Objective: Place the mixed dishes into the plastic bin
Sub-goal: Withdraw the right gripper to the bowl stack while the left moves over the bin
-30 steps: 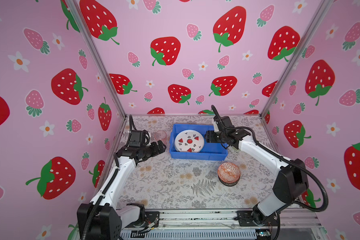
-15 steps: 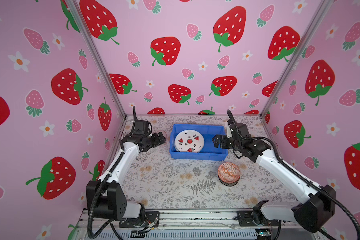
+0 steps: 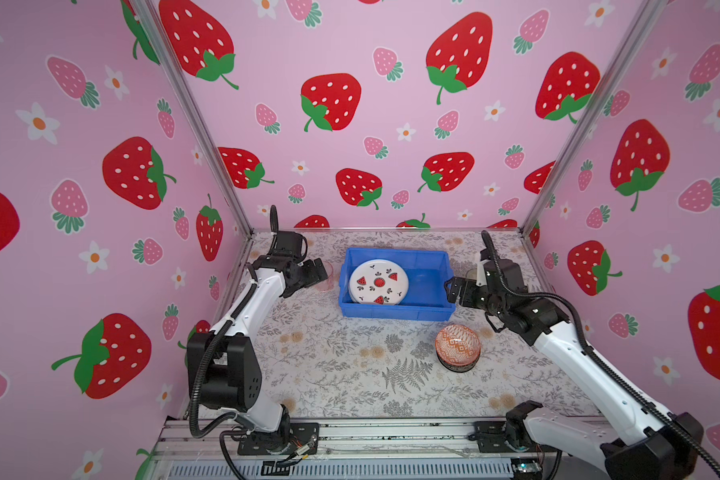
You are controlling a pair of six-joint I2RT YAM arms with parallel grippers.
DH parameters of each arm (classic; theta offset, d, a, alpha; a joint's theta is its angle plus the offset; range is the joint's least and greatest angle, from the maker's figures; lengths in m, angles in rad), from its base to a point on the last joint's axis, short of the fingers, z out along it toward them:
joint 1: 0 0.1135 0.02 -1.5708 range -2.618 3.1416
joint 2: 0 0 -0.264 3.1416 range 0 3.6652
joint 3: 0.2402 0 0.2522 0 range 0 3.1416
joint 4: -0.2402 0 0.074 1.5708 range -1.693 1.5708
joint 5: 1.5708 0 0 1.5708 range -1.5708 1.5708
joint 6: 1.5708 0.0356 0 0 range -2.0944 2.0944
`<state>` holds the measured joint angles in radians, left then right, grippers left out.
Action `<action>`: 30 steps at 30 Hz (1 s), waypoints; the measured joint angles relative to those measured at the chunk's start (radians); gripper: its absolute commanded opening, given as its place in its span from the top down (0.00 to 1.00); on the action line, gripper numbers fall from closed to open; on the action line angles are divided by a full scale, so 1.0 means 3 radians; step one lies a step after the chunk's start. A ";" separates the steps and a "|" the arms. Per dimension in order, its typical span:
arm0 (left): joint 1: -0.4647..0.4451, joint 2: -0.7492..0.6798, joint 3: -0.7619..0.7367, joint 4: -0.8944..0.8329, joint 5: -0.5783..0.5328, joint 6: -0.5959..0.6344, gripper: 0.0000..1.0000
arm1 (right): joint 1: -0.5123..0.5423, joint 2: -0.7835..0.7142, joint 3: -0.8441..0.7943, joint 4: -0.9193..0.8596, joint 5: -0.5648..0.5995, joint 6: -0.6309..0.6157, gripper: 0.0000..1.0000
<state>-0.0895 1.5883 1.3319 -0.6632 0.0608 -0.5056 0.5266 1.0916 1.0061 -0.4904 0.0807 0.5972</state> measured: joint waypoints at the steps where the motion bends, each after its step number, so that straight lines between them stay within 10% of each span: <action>1: 0.0000 0.0019 0.0020 0.0000 -0.0010 -0.0003 0.01 | -0.0013 -0.0005 -0.0005 -0.0024 -0.0004 -0.0004 0.01; 30: -0.0724 0.0303 0.0774 -0.0238 0.0164 -0.0062 0.01 | 0.0034 -0.0455 -0.0095 -0.1568 -0.0303 0.0130 0.48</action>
<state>-0.3065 1.6791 1.5642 -0.7345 0.1101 -0.5243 0.5369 0.9550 0.9775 -0.9607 -0.0101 0.6361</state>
